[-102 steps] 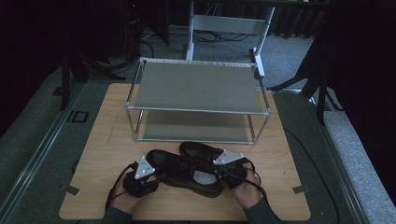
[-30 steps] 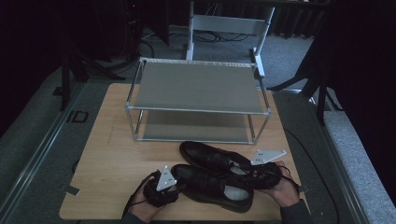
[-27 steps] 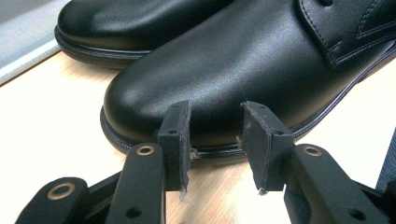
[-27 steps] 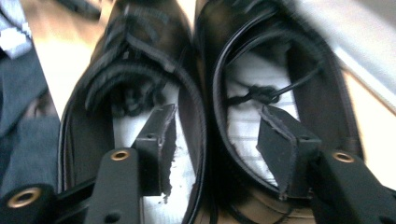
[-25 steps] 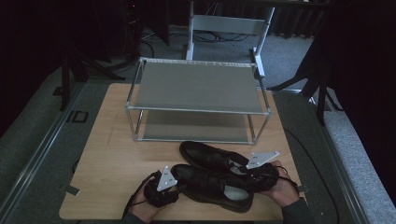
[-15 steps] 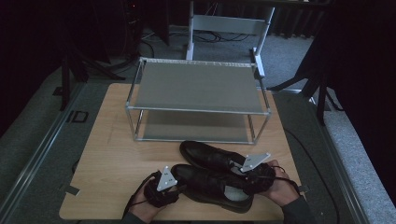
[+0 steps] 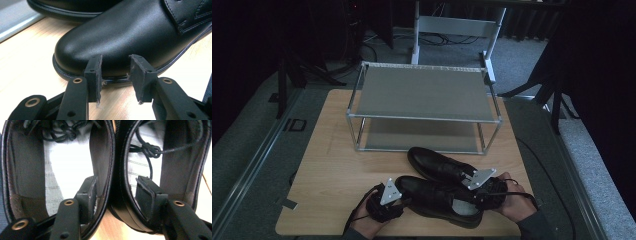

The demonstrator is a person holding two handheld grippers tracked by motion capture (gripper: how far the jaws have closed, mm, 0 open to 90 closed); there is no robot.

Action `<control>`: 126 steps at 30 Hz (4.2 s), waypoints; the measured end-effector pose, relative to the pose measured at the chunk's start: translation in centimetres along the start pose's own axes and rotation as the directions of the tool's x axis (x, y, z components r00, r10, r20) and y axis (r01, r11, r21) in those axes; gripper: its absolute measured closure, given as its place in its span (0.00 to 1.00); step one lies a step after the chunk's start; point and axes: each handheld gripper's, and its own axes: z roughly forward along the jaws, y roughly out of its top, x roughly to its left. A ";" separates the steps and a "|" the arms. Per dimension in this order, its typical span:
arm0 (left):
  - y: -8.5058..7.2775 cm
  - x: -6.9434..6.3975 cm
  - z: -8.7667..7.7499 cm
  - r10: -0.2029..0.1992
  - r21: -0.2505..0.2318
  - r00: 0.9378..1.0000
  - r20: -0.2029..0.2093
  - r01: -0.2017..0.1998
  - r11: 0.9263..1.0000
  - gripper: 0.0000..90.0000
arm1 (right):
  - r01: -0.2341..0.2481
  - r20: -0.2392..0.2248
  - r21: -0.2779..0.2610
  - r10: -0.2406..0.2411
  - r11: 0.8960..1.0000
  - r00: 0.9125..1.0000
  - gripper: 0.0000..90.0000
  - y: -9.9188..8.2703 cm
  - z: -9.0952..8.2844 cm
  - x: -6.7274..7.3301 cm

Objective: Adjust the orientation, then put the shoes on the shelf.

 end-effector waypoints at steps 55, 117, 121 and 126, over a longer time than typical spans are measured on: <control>4.0 1.9 8.4 -0.023 -0.007 1.000 -0.003 0.023 1.000 0.76 | -0.495 0.003 0.046 0.496 0.867 0.868 0.75 -0.3 0.2 0.8; 6.7 -2.0 5.1 -0.053 -0.062 0.990 0.129 0.062 0.996 0.57 | -0.648 0.003 -0.214 0.664 0.731 0.748 0.90 2.6 -0.5 -1.7; 6.9 -1.6 5.2 -0.065 -0.069 0.991 0.120 0.074 0.995 0.56 | -0.666 -0.007 -0.227 0.682 0.711 0.731 0.90 2.6 -0.3 -2.4; 7.1 -1.9 4.8 -0.048 -0.075 0.995 0.091 0.055 0.996 0.52 | -0.688 -0.022 -0.242 0.705 0.684 0.709 0.90 3.0 0.4 -3.2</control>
